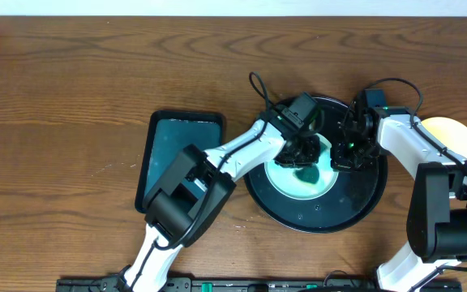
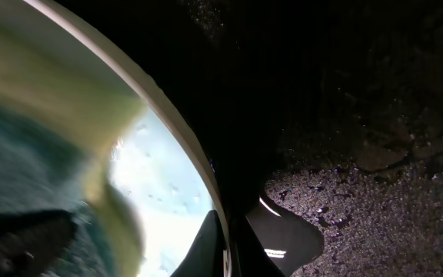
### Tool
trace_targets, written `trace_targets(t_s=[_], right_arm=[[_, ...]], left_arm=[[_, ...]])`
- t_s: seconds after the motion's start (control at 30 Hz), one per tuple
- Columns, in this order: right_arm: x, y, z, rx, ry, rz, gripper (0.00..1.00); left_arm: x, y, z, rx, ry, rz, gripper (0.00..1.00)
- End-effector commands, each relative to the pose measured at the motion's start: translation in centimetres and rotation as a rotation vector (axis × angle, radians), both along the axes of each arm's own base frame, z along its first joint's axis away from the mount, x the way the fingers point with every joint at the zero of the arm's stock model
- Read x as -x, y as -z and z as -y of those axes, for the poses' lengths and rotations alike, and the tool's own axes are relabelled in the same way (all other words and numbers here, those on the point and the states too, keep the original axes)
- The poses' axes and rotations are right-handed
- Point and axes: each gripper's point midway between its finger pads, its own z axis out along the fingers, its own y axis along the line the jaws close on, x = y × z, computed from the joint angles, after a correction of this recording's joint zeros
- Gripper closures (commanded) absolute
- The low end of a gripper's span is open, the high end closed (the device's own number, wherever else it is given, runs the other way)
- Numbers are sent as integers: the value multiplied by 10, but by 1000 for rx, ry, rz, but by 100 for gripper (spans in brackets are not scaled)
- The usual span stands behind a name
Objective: Clean dirty plates on tray and stack at the side
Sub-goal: 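Scrub the tilted mint plate with the sponge in the left gripper, then return the sponge to the teal tray with the left gripper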
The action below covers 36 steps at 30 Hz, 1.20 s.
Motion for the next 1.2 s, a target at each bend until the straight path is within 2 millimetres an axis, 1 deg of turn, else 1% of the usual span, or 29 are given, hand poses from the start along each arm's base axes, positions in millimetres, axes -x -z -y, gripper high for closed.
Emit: trace_targets(t_s=[0.0, 0.03, 0.13, 0.17, 0.2, 0.27, 0.33, 0.4, 0.43, 0.47, 0.57, 0.6, 0.63, 0.73, 0.8, 0.83, 0.9, 0.93, 1.0, 1.03, 1.1, 1.13, 1.17], right_arm=[[-3, 4, 13, 67, 19, 0, 99], [-3, 4, 13, 67, 20, 0, 99], [-2, 4, 13, 68, 19, -2, 99], [-2, 4, 13, 68, 19, -3, 99], [-2, 4, 13, 68, 19, -3, 99], [-2, 4, 13, 68, 19, -3, 99], [-2, 4, 13, 68, 19, -4, 99], [-2, 4, 13, 68, 19, -5, 99], [-1, 4, 13, 68, 19, -5, 99], [-1, 4, 13, 68, 19, -6, 99], [0, 4, 13, 68, 19, -10, 99], [1, 4, 13, 68, 19, -13, 99], [1, 4, 13, 68, 19, -13, 99], [1, 4, 14, 68, 19, -15, 99], [1, 4, 14, 69, 19, -16, 99], [1, 4, 14, 69, 19, -17, 99], [1, 4, 14, 69, 19, -17, 99], [1, 4, 14, 68, 19, -16, 99], [1, 4, 14, 69, 18, -15, 99], [1, 4, 14, 68, 15, -15, 99], [0, 4, 13, 68, 11, -8, 99], [-1, 4, 13, 67, 11, -5, 99], [-4, 4, 13, 65, 12, 9, 99]], left_arm=[[32, 21, 3, -16, 63, -88, 92], [33, 24, -2, -44, 61, -86, 92], [26, 42, -43, -257, 12, -37, 92], [21, 47, -63, -355, -10, -6, 92], [11, 50, -93, -507, -38, 56, 93], [1, 49, -119, -629, -58, 118, 93], [-11, 46, -140, -734, -72, 187, 92], [-29, 35, -166, -878, -95, 310, 92], [-38, 28, -175, -937, -107, 371, 93], [-44, 24, -178, -964, -109, 404, 93], [-47, 12, -176, -964, -96, 411, 93], [-49, 1, -173, -956, -102, 418, 93], [-50, -5, -173, -951, -105, 423, 93], [-55, -36, -168, -906, -135, 460, 93], [-54, -70, -164, -832, -161, 490, 92], [-50, -95, -162, -760, -169, 501, 92], [-46, -128, -165, -677, -200, 520, 92], [-43, -149, -171, -636, -221, 533, 92], [-40, -174, -189, -615, -262, 549, 92], [-37, -190, -209, -609, -285, 548, 92], [-34, -198, -232, -603, -297, 522, 92], [-33, -198, -241, -604, -306, 505, 92], [-34, -193, -256, -608, -313, 474, 92]])
